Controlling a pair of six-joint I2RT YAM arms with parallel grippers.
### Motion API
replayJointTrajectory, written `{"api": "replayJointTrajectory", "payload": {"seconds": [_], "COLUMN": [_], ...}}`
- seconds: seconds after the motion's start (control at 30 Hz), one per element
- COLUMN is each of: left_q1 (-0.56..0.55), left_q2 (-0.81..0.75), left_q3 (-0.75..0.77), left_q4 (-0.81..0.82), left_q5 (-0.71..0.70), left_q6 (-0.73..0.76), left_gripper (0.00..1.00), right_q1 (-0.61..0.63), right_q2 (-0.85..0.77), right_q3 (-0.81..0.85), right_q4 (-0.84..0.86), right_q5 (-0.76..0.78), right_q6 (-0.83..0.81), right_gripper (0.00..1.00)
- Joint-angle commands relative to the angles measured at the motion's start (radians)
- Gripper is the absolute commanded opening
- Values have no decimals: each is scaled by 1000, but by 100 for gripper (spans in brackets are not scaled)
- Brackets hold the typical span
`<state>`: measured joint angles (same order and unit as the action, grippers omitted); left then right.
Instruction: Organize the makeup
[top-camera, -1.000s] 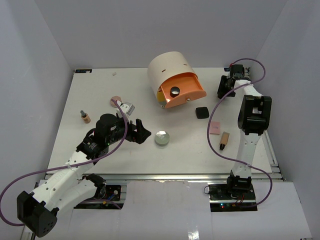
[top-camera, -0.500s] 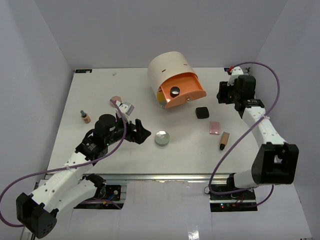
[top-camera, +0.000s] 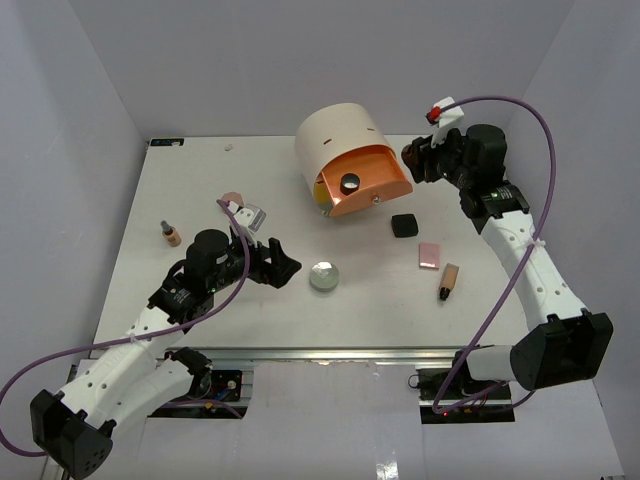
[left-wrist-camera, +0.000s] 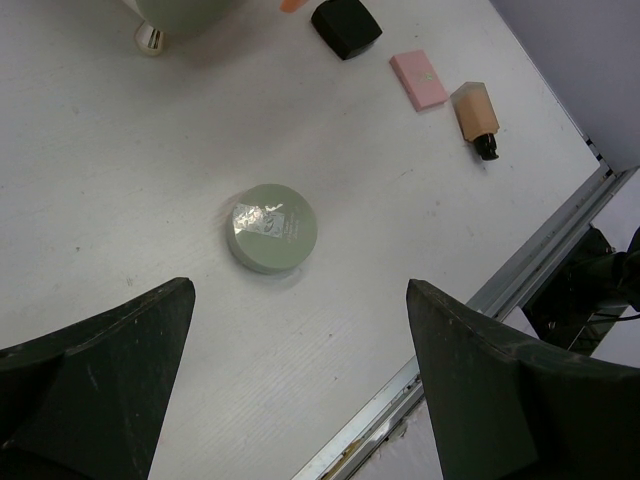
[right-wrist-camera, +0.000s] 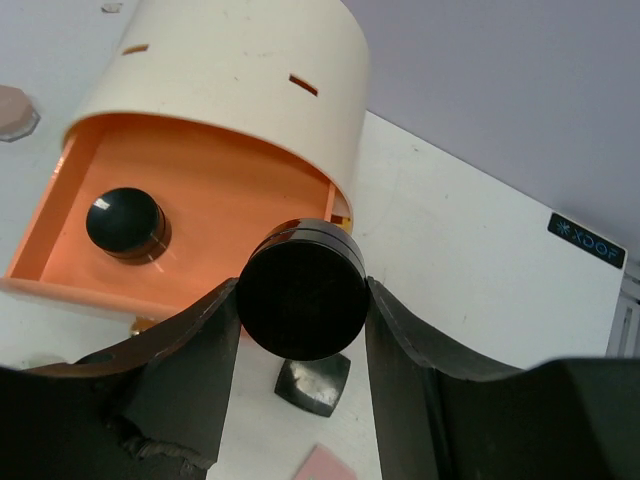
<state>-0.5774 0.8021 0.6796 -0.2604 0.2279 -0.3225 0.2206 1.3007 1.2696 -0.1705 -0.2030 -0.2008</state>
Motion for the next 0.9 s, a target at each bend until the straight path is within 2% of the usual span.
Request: {"api": "replayJointTrajectory", "payload": {"seconds": [0.0, 0.23, 0.3, 0.57, 0.67, 0.77, 0.87], "left_q1": [1, 1, 1, 1, 1, 2, 1], "left_q2": [-11, -11, -12, -14, -16, -17, -14], "left_q3": [-5, -3, -3, -3, -3, -3, -4], "left_q4": [15, 13, 15, 14, 13, 14, 13], "left_q5": [1, 5, 5, 8, 9, 7, 7], "left_q6": [2, 3, 3, 3, 3, 3, 3], "left_gripper": [98, 98, 98, 98, 98, 98, 98], "right_q1": [24, 48, 54, 59, 60, 60, 59], "right_q2": [77, 200, 224, 275, 277, 263, 222], "right_q3": [107, 182, 203, 219, 226, 259, 281], "right_q4": [-18, -49, -53, -72, -78, -95, -130], "right_q5": [-70, -147, -145, -132, -136, -158, -244], "right_q6": [-15, 11, 18, 26, 27, 23, -65], "right_gripper": [13, 26, 33, 80, 86, 88, 88]}}
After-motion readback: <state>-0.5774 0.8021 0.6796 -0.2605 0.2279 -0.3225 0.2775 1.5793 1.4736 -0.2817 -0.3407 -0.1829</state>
